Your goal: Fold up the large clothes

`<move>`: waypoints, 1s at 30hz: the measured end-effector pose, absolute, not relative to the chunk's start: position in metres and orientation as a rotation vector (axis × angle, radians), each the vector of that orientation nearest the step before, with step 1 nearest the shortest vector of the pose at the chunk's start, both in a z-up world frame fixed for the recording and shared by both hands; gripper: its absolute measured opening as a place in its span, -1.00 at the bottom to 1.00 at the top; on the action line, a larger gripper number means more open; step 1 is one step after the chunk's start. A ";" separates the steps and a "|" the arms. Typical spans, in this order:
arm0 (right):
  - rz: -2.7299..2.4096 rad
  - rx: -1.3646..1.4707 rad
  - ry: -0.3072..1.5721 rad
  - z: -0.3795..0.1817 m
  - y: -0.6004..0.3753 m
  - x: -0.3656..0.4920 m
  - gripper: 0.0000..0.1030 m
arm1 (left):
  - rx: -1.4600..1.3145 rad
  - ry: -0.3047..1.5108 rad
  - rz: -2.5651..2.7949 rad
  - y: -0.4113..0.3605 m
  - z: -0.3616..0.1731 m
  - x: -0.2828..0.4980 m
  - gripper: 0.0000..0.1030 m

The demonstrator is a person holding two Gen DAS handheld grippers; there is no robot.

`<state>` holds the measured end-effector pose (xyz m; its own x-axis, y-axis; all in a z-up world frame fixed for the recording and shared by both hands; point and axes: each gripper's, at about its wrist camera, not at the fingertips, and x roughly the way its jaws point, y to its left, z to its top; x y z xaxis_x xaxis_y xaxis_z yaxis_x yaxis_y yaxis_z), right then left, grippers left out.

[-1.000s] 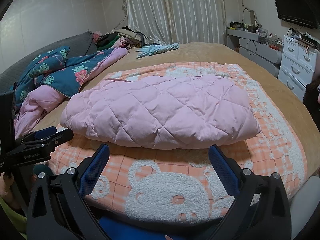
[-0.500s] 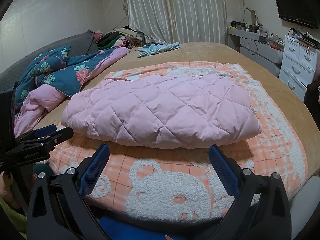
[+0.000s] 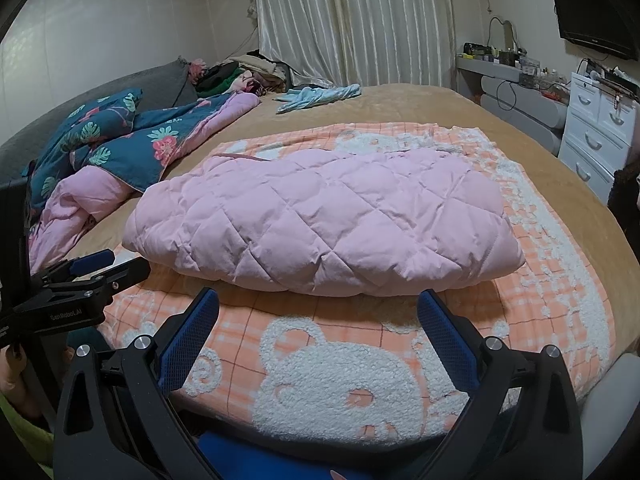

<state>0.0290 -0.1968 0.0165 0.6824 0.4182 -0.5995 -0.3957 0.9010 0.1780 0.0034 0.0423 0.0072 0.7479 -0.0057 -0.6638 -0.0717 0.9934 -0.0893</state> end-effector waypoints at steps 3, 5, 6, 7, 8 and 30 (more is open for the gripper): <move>0.452 0.032 0.680 0.017 -0.196 0.029 0.92 | -0.106 0.724 0.038 0.042 0.007 0.003 0.82; 0.448 0.031 0.680 0.017 -0.196 0.029 0.92 | -0.108 0.725 0.033 0.044 0.006 0.003 0.82; 0.443 0.029 0.680 0.017 -0.196 0.029 0.92 | -0.112 0.727 0.031 0.044 0.006 0.003 0.82; 0.437 0.028 0.679 0.017 -0.196 0.029 0.92 | -0.116 0.728 0.027 0.045 0.005 0.003 0.82; 0.429 0.025 0.678 0.017 -0.196 0.028 0.92 | -0.117 0.729 0.024 0.046 0.005 0.003 0.82; -0.136 0.238 0.626 -0.020 -0.408 0.045 0.92 | -0.240 0.667 0.280 0.186 0.010 0.053 0.82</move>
